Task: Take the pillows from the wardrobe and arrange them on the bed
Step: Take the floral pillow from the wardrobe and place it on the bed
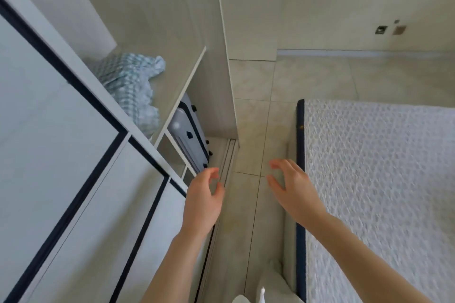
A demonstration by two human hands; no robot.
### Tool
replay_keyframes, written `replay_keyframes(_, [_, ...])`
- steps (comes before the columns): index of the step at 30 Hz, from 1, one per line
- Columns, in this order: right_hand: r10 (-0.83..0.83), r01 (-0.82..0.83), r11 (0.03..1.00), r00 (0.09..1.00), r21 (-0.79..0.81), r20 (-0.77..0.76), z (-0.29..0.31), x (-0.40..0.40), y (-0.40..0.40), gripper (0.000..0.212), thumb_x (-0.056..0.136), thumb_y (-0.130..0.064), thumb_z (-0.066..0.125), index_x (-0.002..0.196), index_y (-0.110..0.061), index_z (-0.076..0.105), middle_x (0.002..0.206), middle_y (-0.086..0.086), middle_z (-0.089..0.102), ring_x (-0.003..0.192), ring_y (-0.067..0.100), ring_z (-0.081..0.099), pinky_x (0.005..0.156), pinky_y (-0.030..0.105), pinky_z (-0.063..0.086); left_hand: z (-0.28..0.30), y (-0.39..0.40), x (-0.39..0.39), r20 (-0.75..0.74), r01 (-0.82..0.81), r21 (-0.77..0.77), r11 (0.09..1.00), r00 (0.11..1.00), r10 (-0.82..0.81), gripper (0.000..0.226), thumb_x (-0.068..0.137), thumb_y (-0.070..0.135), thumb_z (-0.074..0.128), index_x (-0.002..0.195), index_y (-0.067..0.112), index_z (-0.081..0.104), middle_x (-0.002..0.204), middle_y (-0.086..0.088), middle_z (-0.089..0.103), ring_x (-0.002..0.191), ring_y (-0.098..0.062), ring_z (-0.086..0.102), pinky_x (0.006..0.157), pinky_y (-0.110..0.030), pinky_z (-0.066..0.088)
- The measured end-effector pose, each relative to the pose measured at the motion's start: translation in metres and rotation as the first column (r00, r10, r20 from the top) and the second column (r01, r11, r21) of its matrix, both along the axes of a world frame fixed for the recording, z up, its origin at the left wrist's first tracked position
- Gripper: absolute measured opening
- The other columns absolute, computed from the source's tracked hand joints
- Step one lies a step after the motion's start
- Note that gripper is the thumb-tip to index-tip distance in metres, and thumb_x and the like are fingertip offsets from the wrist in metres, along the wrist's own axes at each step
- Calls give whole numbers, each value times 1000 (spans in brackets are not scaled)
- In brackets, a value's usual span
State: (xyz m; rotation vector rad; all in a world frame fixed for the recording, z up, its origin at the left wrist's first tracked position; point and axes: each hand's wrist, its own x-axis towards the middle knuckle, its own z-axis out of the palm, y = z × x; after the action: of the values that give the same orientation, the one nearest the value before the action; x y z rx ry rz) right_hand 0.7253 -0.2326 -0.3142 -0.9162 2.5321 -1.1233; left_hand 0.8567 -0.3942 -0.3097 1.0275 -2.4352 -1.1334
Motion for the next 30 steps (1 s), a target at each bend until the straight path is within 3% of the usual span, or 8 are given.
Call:
replay_keyframes(8, [197,-191,979,976,67,-96,7,-107,-55,34,94,-23,57,126,-13,55,123,2,60,112,18,56,89,26,48,7,-39,-73,52,-135,-108,985,989,142,35,96,16,55,131,19,55,125,6,61,111,-12,56,88,-21,43])
replay_keyframes(12, [302,-290,950,946,113,-116,8,-144,-99,35,95,-23,55,128,-12,53,123,4,59,105,19,58,85,24,46,12,-76,-106,66,-220,-202,954,969,237,39,93,14,59,132,11,56,126,-5,61,123,-21,51,93,-23,38])
replay_keyframes(15, [375,-357,924,917,135,-139,11,-169,-142,36,96,-23,53,130,-12,51,122,5,58,110,22,55,89,29,47,19,-113,-129,45,-295,-285,912,946,320,39,91,12,61,130,10,56,126,-9,60,124,-23,48,91,-26,39])
replay_keyframes(17, [428,-407,901,888,149,-167,14,-184,-175,36,97,-22,51,131,-12,51,126,4,56,113,22,53,91,29,46,24,-140,-143,20,-351,-336,874,925,380,40,90,10,63,129,6,57,126,-12,61,127,-28,46,101,-34,41])
replay_keyframes(20, [519,-491,854,826,174,-221,22,-204,-236,36,97,-22,50,131,-11,50,127,6,54,114,24,51,89,32,48,28,-180,-161,55,-429,-380,819,874,483,45,91,10,61,134,3,53,138,-16,55,141,-35,33,116,-48,27])
replay_keyframes(25, [674,-642,738,682,210,-285,37,-221,-356,42,96,-24,51,137,-12,45,135,6,51,123,25,47,98,34,43,21,-218,-180,83,-493,-408,768,818,569,51,93,18,58,142,12,46,152,-8,42,149,-29,15,122,-45,3])
replay_keyframes(30, [793,-756,598,507,266,-338,44,-212,-447,48,96,-24,53,139,-10,42,142,9,45,131,27,39,105,32,33,26,-248,-185,141,-519,-456,723,760,635,51,86,9,64,136,11,54,152,-10,42,149,-34,17,120,-54,7])
